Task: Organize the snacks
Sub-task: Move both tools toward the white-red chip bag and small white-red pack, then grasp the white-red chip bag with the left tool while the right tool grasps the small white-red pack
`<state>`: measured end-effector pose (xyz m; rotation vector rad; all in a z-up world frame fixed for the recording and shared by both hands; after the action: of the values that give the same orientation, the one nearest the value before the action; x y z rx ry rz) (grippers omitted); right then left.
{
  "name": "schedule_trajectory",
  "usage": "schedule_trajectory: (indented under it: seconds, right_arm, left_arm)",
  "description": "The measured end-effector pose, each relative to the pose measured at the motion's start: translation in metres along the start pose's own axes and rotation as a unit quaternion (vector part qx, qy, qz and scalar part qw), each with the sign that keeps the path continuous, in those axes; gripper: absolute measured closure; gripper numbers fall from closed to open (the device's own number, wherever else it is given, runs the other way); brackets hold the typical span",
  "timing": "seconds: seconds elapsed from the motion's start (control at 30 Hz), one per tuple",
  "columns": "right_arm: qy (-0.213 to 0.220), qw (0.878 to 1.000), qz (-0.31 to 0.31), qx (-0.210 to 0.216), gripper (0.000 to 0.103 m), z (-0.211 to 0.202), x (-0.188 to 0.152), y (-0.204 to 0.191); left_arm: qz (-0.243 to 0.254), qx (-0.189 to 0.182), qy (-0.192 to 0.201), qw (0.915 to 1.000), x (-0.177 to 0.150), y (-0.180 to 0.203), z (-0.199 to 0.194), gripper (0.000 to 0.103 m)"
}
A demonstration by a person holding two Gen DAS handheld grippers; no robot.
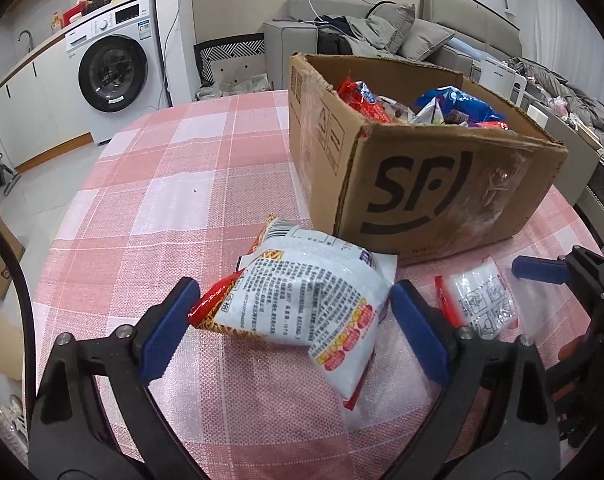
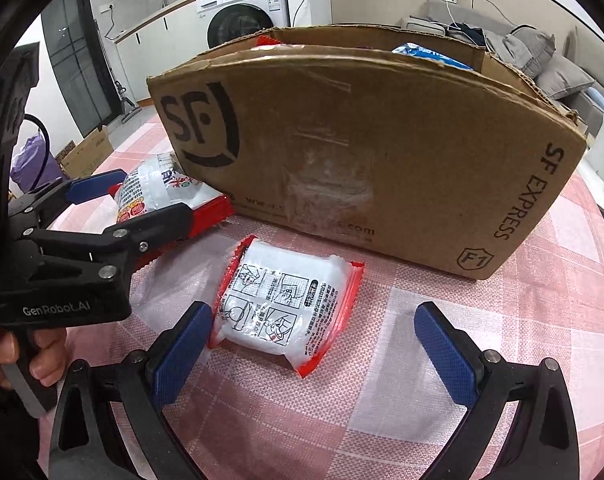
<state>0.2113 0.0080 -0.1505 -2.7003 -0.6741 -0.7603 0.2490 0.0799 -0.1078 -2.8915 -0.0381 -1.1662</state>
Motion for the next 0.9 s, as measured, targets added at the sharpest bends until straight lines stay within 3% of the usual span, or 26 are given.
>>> schedule_trajectory:
  seconds: [0.57, 0.9]
  right_arm:
    - [-0.002, 1.0, -0.002, -0.005, 0.0, -0.002, -0.002, 0.013]
    - [0.004, 1.0, -0.003, -0.011, 0.001, -0.012, -0.001, 0.024]
  left_arm:
    - [0.012, -0.003, 0.005, 0.9999, -0.006, 0.002, -0.01, 0.024]
    - [0.026, -0.014, -0.011, 0.9995, -0.014, 0.009, -0.017, 0.025]
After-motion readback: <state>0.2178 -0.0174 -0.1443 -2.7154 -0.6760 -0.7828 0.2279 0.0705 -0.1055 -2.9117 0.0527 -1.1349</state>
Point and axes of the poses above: each gripper's, at about its wrist camera, not at the fingertips, and z roughly the way its jaws point, y to its right, x to its top, the point moved 9 cm from there along z, roughly the way its jaws point, and after that the axes turned 3 degrees about z, right-handed, at the moved point
